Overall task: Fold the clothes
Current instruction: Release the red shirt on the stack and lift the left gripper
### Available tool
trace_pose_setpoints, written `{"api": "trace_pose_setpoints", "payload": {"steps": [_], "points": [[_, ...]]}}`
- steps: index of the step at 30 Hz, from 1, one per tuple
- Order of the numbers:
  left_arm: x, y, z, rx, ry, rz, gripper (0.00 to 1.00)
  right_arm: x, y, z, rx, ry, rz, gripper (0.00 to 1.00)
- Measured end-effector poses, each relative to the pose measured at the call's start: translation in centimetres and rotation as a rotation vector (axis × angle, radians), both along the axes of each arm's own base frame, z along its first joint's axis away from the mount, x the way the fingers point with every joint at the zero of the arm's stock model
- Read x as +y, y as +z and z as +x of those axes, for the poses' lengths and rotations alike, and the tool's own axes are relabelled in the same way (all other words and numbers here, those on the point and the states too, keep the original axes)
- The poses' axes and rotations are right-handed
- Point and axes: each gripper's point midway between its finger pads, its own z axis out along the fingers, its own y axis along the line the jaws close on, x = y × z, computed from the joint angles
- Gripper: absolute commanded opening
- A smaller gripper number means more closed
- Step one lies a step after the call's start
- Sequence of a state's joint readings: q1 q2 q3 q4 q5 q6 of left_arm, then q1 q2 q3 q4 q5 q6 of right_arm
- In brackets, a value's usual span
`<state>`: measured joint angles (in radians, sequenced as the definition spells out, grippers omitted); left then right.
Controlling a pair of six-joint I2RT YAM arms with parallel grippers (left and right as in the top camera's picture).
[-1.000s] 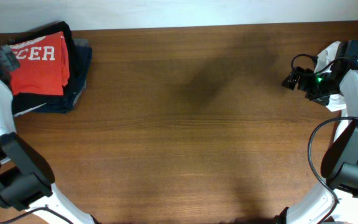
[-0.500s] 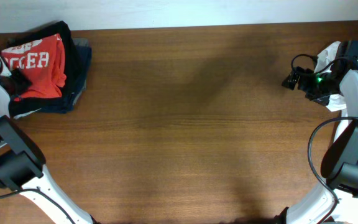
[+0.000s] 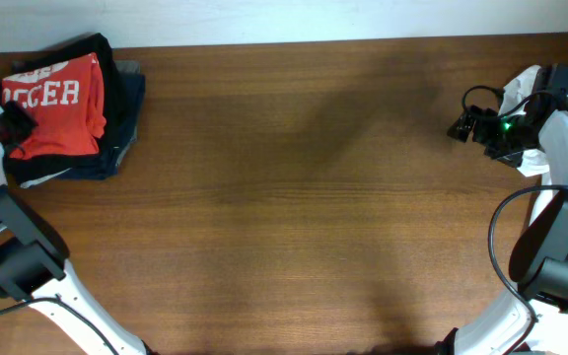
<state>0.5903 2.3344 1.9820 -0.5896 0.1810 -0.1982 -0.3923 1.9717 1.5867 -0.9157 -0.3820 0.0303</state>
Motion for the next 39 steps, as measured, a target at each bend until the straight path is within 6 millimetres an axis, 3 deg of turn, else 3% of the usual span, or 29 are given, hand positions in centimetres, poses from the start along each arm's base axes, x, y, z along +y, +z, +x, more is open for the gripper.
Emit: {"api": "trace_pose_setpoints", "payload": {"steps": [4, 7, 9, 10, 11, 13, 15, 16, 18, 20, 22, 24, 27, 30, 33, 35, 36, 37, 38, 39], "points": [[1.6, 0.3, -1.6, -0.067, 0.072, -0.163, 0.01, 0.0, 0.0, 0.0, 0.000, 0.000, 0.000, 0.98], [0.3, 2.4, -0.9, -0.119, 0.036, -0.194, 0.01, 0.0, 0.0, 0.0, 0.000, 0.000, 0.000, 0.98], [-3.3, 7.0, 1.0, -0.184, -0.046, -0.161, 0.01, 0.0, 0.0, 0.0, 0.000, 0.000, 0.000, 0.98], [-6.0, 8.5, 1.9, -0.195, -0.098, -0.165, 0.01, 0.0, 0.0, 0.0, 0.000, 0.000, 0.000, 0.98], [-9.2, 8.6, 2.8, -0.183, -0.157, -0.186, 0.01, 0.0, 0.0, 0.0, 0.000, 0.000, 0.000, 0.98], [-12.1, 6.1, 3.5, -0.125, -0.202, -0.230, 0.00, 0.0, 0.0, 0.0, 0.001, -0.001, 0.000, 0.98], [-14.7, -0.1, 3.5, 0.002, -0.224, -0.308, 0.01, 0.0, 0.0, 0.0, 0.000, 0.000, 0.000, 0.98], [-15.3, -1.8, 3.5, 0.032, -0.230, -0.324, 0.00, 0.0, 0.0, 0.0, 0.000, 0.000, 0.000, 0.98], [-17.3, -2.1, 4.1, 0.039, -0.275, -0.318, 0.01, 0.0, 0.0, 0.0, 0.000, 0.000, 0.000, 0.98], [-20.8, -2.0, 5.1, 0.035, -0.372, -0.288, 0.00, 0.0, 0.0, 0.0, 0.000, 0.000, 0.000, 0.98], [-22.5, -1.8, 5.5, 0.028, -0.417, -0.282, 0.00, 0.0, 0.0, 0.0, 0.000, 0.000, 0.000, 0.98], [-21.4, -0.5, 6.1, -0.008, -0.412, -0.271, 0.01, 0.0, 0.0, 0.0, 0.000, 0.000, 0.000, 0.99], [-13.6, 8.9, 5.5, -0.194, -0.312, -0.162, 0.00, 0.0, 0.0, 0.0, 0.000, 0.000, 0.000, 0.98], [-9.2, 10.6, 2.2, -0.211, -0.261, -0.217, 0.01, 0.0, 0.0, 0.0, 0.000, 0.000, 0.000, 0.98], [-10.4, 11.8, 0.4, -0.204, -0.293, -0.300, 0.01, 0.0, 0.0, 0.0, -0.001, 0.000, 0.000, 0.98], [-11.5, 15.5, -1.4, -0.181, -0.269, -0.221, 0.02, 0.0, 0.0, 0.0, -0.001, 0.000, 0.000, 0.98], [-12.6, 18.9, -2.1, -0.209, -0.270, -0.139, 0.11, 0.0, 0.0, 0.0, 0.000, 0.000, 0.000, 0.98], [-14.6, 23.1, -2.9, -0.266, -0.295, -0.069, 0.33, 0.0, 0.0, 0.0, 0.000, 0.000, 0.000, 0.98], [-15.8, 24.9, -3.5, -0.288, -0.305, -0.047, 0.87, 0.0, 0.0, 0.0, 0.000, 0.000, 0.000, 0.98], [-17.0, 25.3, -3.9, -0.277, -0.314, -0.047, 0.99, 0.0, 0.0, 0.0, 0.000, 0.000, 0.000, 0.98]]}}
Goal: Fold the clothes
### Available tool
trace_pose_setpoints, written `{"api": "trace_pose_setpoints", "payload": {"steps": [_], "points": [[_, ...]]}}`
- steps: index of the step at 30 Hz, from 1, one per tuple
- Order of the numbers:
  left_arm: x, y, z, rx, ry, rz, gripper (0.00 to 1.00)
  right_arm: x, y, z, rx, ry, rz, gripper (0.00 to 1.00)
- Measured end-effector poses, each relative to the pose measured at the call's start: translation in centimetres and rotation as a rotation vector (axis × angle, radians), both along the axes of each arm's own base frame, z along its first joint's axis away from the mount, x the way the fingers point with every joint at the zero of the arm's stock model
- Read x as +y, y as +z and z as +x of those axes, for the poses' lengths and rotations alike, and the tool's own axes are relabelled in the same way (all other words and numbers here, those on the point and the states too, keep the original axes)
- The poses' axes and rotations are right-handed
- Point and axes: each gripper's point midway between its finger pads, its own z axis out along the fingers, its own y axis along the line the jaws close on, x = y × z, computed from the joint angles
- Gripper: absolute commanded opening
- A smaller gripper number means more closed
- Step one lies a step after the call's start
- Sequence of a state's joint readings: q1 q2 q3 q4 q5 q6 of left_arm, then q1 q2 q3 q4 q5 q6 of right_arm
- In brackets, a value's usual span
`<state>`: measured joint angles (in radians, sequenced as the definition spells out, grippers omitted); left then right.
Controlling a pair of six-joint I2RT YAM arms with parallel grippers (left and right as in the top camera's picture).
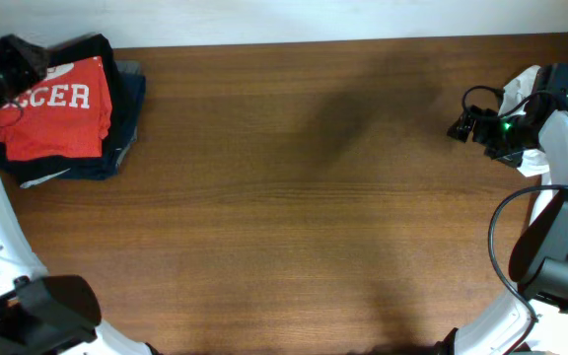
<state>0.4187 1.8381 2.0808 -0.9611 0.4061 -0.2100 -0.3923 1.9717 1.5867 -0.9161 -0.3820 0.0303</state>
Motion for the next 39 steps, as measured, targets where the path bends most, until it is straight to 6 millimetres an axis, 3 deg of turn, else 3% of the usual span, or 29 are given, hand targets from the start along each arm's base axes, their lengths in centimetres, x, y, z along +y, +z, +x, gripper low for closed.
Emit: {"api": "trace_pose_setpoints", "payload": {"steps": [4, 23, 25, 27, 28, 29, 30, 31, 32, 35, 37, 39], "points": [[-1.0, -1.8, -0.7, 0.089, 0.007, -0.007, 0.99, 0.0, 0.0, 0.0, 0.000, 0.000, 0.000, 0.98], [-0.9, -1.9, -0.7, 0.092, 0.013, -0.002, 0.99, 0.0, 0.0, 0.0, 0.000, 0.000, 0.000, 0.98], [-0.9, -1.9, -0.7, 0.091, 0.013, -0.002, 0.99, 0.3, 1.1, 0.1, -0.023, 0.006, -0.009, 0.98], [-0.8, -1.9, -0.8, 0.093, 0.014, -0.001, 0.99, 1.4, 8.7, -0.2, -0.195, 0.027, -0.077, 0.98], [-0.8, -1.9, -0.7, 0.092, 0.015, 0.000, 0.99, 1.6, 11.5, -0.8, -0.260, 0.028, -0.104, 0.98], [-0.8, -1.9, -0.8, 0.095, 0.016, 0.000, 0.99, 2.2, 16.7, -2.3, -0.382, 0.027, -0.152, 0.98], [-0.8, -1.9, -0.8, 0.094, 0.017, 0.002, 0.99, 2.7, 20.5, -3.8, -0.474, 0.027, -0.188, 0.98], [-0.8, -1.9, -0.8, 0.094, 0.018, 0.002, 0.99, 3.9, 25.8, -6.6, -0.613, 0.029, -0.242, 0.98], [-0.7, -1.9, -0.8, 0.093, 0.018, 0.002, 0.99, 5.1, 28.9, -8.6, -0.702, 0.040, -0.274, 0.98], [-0.8, -1.9, -0.8, 0.095, 0.017, 0.002, 0.99, 14.9, 35.5, -15.6, -0.965, 0.289, -0.256, 0.98], [-0.8, -2.0, -0.8, 0.097, 0.018, 0.001, 0.99, 17.8, 37.7, -20.3, -1.085, 0.386, -0.234, 0.98], [-0.8, -1.9, -0.8, 0.094, 0.018, 0.002, 0.99, 17.9, 40.0, -27.9, -1.285, 0.402, -0.245, 0.98]]}}
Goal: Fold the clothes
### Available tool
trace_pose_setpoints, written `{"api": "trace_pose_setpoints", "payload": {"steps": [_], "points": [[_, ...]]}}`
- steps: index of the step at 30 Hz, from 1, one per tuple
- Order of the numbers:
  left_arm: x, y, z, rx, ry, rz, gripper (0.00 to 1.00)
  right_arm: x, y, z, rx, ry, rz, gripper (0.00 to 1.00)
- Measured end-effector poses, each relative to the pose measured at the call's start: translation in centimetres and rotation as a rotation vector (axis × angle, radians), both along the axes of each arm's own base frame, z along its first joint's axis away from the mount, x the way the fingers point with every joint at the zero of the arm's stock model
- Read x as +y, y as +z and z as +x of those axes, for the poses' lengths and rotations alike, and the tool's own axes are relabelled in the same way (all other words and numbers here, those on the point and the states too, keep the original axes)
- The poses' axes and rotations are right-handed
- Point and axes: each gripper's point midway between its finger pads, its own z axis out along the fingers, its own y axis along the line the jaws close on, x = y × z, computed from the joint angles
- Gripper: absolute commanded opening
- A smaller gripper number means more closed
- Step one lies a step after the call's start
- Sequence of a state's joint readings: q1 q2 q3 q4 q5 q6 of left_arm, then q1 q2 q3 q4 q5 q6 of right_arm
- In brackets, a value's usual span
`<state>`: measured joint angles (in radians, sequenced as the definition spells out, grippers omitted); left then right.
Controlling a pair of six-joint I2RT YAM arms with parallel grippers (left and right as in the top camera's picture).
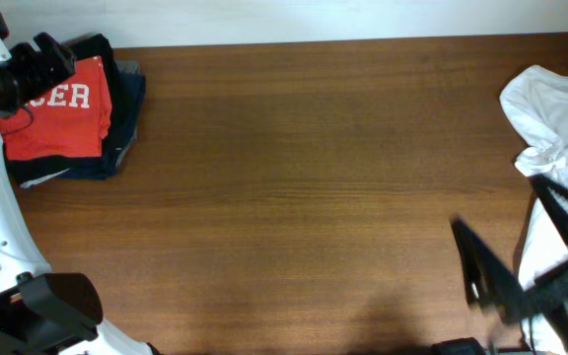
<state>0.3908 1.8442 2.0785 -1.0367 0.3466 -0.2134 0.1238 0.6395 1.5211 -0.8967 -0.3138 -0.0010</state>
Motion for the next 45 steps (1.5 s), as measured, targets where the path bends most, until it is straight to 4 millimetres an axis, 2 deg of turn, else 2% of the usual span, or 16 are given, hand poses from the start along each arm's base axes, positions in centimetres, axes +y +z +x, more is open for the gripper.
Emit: {"api": "trace_pose_setpoints", "payload": {"steps": [1, 2, 4, 5, 7, 8, 10, 11, 15, 18, 19, 23, 28, 32, 34, 45], "points": [[0.0, 0.0, 0.0, -0.001, 0.001, 0.001, 0.99, -0.3, -0.1, -1.8, -0.039, -0.001, 0.006, 0.99], [0.0, 0.0, 0.0, 0.000, 0.001, 0.001, 0.99, -0.8, -1.3, -4.0, -0.090, -0.017, 0.011, 0.98], [0.0, -0.2, -0.1, 0.008, 0.003, 0.000, 0.99, -1.3, -4.3, -5.1, -0.119, -0.047, 0.013, 0.98], [0.1, -0.2, -0.1, 0.007, 0.003, 0.000, 0.99, -1.7, -6.8, -4.9, -0.113, -0.076, 0.011, 0.98], [0.1, -0.1, 0.0, 0.004, 0.003, 0.001, 0.99, -2.0, -10.0, -3.0, -0.128, -0.115, 0.011, 0.98], [0.1, -0.1, -0.1, 0.005, 0.003, 0.001, 0.99, -2.1, -10.4, -2.1, -0.167, -0.125, 0.015, 0.98], [0.1, -0.1, 0.0, 0.005, 0.004, 0.002, 0.99, -2.1, -13.0, 0.6, -0.216, -0.136, 0.022, 0.98], [0.1, -0.1, -0.1, 0.005, 0.003, 0.001, 0.99, -2.1, -13.8, 1.4, -0.223, -0.138, 0.024, 0.98], [0.1, -0.1, -0.1, 0.005, 0.004, 0.001, 0.99, -2.3, -14.8, 3.9, -0.379, -0.152, 0.040, 0.98], [0.1, -0.1, -0.1, 0.005, 0.003, 0.001, 0.99, -3.1, -18.4, 6.3, -0.381, -0.195, 0.063, 0.98], [0.1, -0.1, -0.1, 0.005, 0.003, 0.001, 0.99, -3.9, -21.4, 7.6, -0.304, -0.243, 0.102, 0.98], [0.1, -0.1, -0.1, 0.005, 0.003, 0.001, 0.99, -4.7, -25.4, 9.0, -0.211, -0.290, 0.137, 0.98], [0.1, -0.1, -0.1, 0.005, 0.004, 0.001, 0.99, -5.1, -27.9, 9.5, -0.143, -0.316, 0.135, 0.98], [0.1, -0.1, 0.0, 0.005, 0.004, 0.001, 0.99, -5.5, -32.4, 9.9, 0.038, -0.352, 0.102, 0.98], [0.1, -0.1, -0.1, 0.005, 0.003, 0.001, 0.99, -5.7, -33.6, 9.8, 0.081, -0.362, 0.091, 0.98], [0.1, -0.1, -0.1, 0.005, 0.004, 0.001, 0.99, -6.0, -33.6, 9.9, 0.082, -0.381, 0.088, 0.98]]}}
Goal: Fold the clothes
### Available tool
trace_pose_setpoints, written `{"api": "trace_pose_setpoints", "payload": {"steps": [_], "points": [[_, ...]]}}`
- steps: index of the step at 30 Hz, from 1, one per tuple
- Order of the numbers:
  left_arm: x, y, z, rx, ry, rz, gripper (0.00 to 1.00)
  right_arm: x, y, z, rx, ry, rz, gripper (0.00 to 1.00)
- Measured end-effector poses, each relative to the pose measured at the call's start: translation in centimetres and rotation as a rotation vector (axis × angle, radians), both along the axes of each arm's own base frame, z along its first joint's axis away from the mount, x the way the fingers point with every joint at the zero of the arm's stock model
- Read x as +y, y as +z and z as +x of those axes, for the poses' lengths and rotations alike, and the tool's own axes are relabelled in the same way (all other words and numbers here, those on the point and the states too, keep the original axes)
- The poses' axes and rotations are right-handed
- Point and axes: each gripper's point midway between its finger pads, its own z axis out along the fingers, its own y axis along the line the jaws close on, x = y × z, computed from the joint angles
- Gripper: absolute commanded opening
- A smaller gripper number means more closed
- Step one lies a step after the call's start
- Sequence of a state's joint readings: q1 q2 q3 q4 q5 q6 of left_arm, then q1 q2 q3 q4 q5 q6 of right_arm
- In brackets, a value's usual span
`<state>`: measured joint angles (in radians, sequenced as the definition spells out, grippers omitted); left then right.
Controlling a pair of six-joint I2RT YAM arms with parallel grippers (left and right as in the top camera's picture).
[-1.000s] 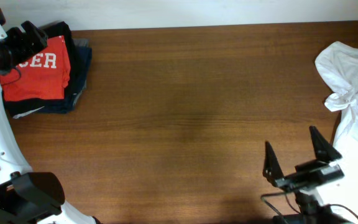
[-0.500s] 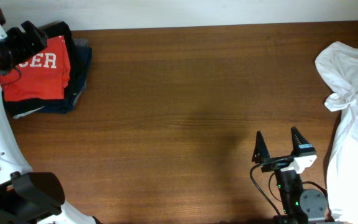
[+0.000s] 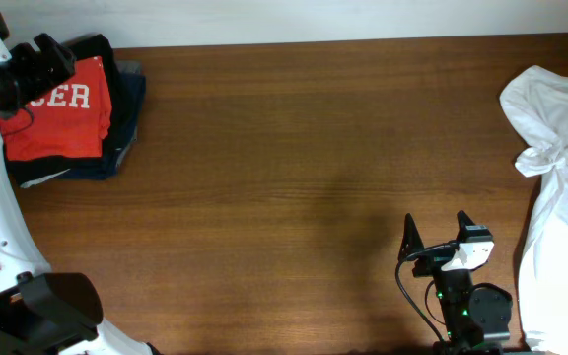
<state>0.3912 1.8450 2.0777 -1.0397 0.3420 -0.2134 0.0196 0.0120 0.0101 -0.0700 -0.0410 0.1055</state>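
A folded stack (image 3: 67, 118) lies at the back left, a red shirt with white lettering (image 3: 62, 108) on top of dark garments. My left gripper (image 3: 49, 57) sits at the red shirt's back left corner; its jaws are too dark to read. A crumpled white garment (image 3: 560, 108) lies unfolded at the far right and runs down along the table's right edge. My right gripper (image 3: 434, 229) stands near the front edge, left of the white garment and apart from it, open, with nothing between its fingers.
The brown wooden table (image 3: 284, 177) spans the view, with a pale wall behind its back edge. My left arm's white links run down the left side. The right arm's base and cables (image 3: 466, 306) sit at the front edge.
My right arm, a blur at the front right before, now stands still near the front edge with its gripper open. The left gripper, the stack and the white garment have not moved.
First my left gripper was at the stack's left edge and my right gripper on the white garment at the far right. Then the left moved to the stack's back left corner. Later the right had left the garment, and it now rests at the front.
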Motion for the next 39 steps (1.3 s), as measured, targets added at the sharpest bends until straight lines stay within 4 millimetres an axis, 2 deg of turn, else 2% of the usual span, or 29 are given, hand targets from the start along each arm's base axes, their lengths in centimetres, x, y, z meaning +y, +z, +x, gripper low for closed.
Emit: {"api": "trace_pose_setpoints", "payload": {"steps": [12, 13, 14, 15, 16, 17, 19, 20, 21, 22, 24, 26, 27, 28, 31, 36, 37, 38, 39], "points": [[0.0, 0.2, -0.1, -0.004, 0.000, 0.002, 0.99, 0.0, 0.0, 0.0, 0.000, 0.000, 0.000, 0.98], [-0.5, 1.4, -0.6, -0.026, -0.004, 0.013, 0.99, 0.0, 0.0, 0.0, 0.000, 0.000, 0.000, 0.98], [-1.6, 3.5, -1.6, -0.069, -0.016, 0.032, 0.99, 0.0, 0.0, 0.0, 0.000, 0.000, 0.000, 0.98], [-4.0, 7.6, -3.4, -0.160, -0.054, 0.065, 0.99, 0.0, 0.0, 0.0, 0.001, 0.000, 0.001, 0.98], [-6.4, 10.7, -5.2, -0.233, -0.092, 0.087, 0.99, 0.0, 0.0, 0.0, 0.001, 0.000, 0.000, 0.98], [-10.3, 15.2, -8.6, -0.353, -0.167, 0.114, 0.99, 0.0, 0.0, 0.0, 0.001, 0.000, 0.001, 0.98], [-15.5, 21.6, -15.9, -0.554, -0.279, 0.139, 0.99, -0.1, 0.0, 0.0, 0.001, -0.003, -0.001, 0.98], [-16.6, 22.6, -18.2, -0.583, -0.307, 0.138, 0.99, -0.1, 0.0, 0.0, 0.001, -0.004, -0.001, 0.98], [-17.9, 22.4, -20.5, -0.575, -0.348, 0.124, 0.99, -0.1, 0.0, 0.0, 0.002, -0.004, 0.000, 0.98], [-19.5, 21.5, -23.4, -0.558, -0.414, 0.100, 0.99, -0.1, 0.0, 0.0, 0.001, -0.004, 0.000, 0.98], [-20.3, 20.2, -27.3, -0.558, -0.460, 0.086, 0.99, -0.1, -0.1, 0.0, 0.002, -0.005, 0.000, 0.98], [-20.1, 16.7, -29.3, -0.519, -0.459, 0.087, 0.99, -0.1, 0.0, 0.0, -0.001, -0.008, -0.001, 0.98], [-19.6, 13.2, -30.1, -0.461, -0.441, 0.092, 0.99, -0.2, 0.0, 0.0, 0.002, -0.011, -0.001, 0.98], [-19.4, 11.9, -29.6, -0.485, -0.425, 0.104, 0.99, -0.2, 0.0, 0.0, 0.002, -0.012, -0.001, 0.98], [-19.1, 3.6, -27.4, -0.465, -0.400, 0.118, 0.99, -0.3, 0.0, 0.0, 0.002, -0.016, -0.001, 0.98], [-18.4, -6.4, -22.9, -0.574, -0.334, 0.159, 0.99, -0.3, 0.0, 0.0, 0.001, -0.016, -0.001, 0.98], [-18.3, -6.8, -22.1, -0.638, -0.319, 0.169, 0.99, -0.3, 0.0, 0.0, 0.001, -0.016, -0.001, 0.98], [-18.2, -8.2, -21.6, -0.694, -0.306, 0.177, 0.99, -0.3, 0.0, 0.0, 0.002, -0.016, -0.001, 0.98], [-18.2, -8.4, -21.4, -0.749, -0.296, 0.183, 0.99, -0.3, 0.0, 0.0, 0.001, -0.016, -0.001, 0.98]]}}
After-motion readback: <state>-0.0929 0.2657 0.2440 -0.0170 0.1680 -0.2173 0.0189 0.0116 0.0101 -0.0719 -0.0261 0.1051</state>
